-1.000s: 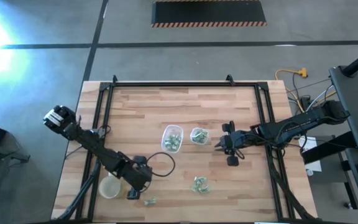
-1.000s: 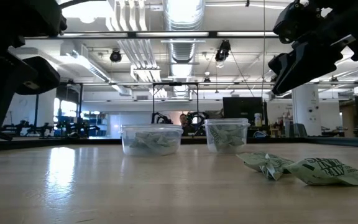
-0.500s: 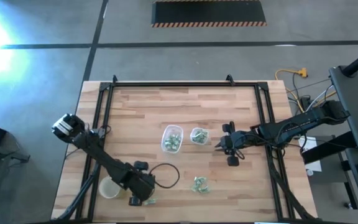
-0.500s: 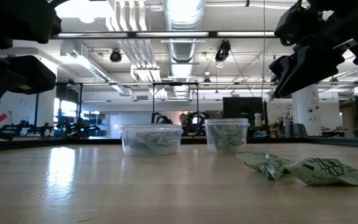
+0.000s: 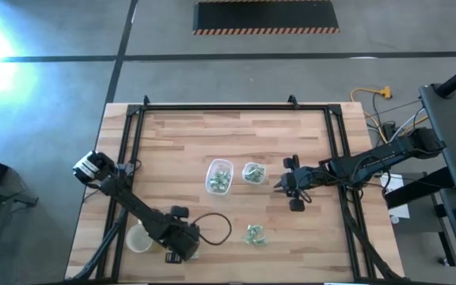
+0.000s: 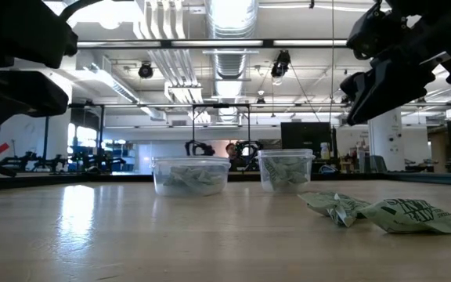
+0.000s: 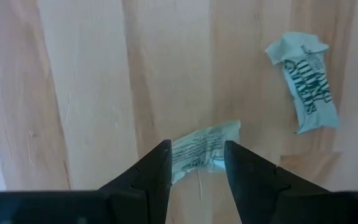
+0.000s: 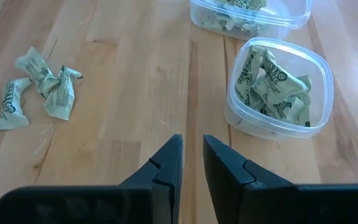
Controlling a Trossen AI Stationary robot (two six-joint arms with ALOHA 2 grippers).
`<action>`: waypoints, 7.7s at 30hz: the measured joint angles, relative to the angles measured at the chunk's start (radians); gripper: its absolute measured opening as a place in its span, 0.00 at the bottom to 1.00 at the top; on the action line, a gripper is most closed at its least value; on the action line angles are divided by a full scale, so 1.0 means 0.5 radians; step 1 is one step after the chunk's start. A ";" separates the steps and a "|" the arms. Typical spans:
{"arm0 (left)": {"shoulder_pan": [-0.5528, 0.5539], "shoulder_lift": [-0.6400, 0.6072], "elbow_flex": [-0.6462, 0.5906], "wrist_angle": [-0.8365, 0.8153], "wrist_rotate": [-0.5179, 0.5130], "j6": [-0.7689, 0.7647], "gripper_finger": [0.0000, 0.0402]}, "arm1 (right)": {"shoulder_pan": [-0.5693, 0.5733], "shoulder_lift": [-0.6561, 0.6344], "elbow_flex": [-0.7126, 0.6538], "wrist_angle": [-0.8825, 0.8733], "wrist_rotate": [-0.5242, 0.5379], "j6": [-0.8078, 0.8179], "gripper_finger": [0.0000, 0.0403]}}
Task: Pick and place items into bin
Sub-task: Put the white stevia packet into the left transparent bin, then put the white stevia packet into the right transparent bin
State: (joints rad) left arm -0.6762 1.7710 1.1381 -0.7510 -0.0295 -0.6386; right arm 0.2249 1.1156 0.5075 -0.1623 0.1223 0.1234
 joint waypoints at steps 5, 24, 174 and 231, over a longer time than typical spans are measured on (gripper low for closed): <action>-0.001 0.000 -0.005 0.001 0.000 -0.021 0.32 | 0.000 0.000 -0.014 0.039 0.000 -0.005 0.13; -0.002 0.000 -0.064 0.019 -0.003 -0.058 0.30 | 0.000 0.000 -0.014 0.040 0.000 -0.004 0.13; 0.478 -1.539 -1.211 1.981 -1.077 1.750 0.27 | 0.645 1.177 0.280 1.201 -0.344 -0.243 0.13; 0.479 -1.763 -1.501 2.429 -0.900 1.877 0.27 | 0.631 1.359 0.402 1.019 -0.241 -0.365 0.04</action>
State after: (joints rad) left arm -0.4364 0.8894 0.3878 0.4633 -0.4793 0.3000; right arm 0.5404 1.7950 0.7084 0.3470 0.0017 -0.0592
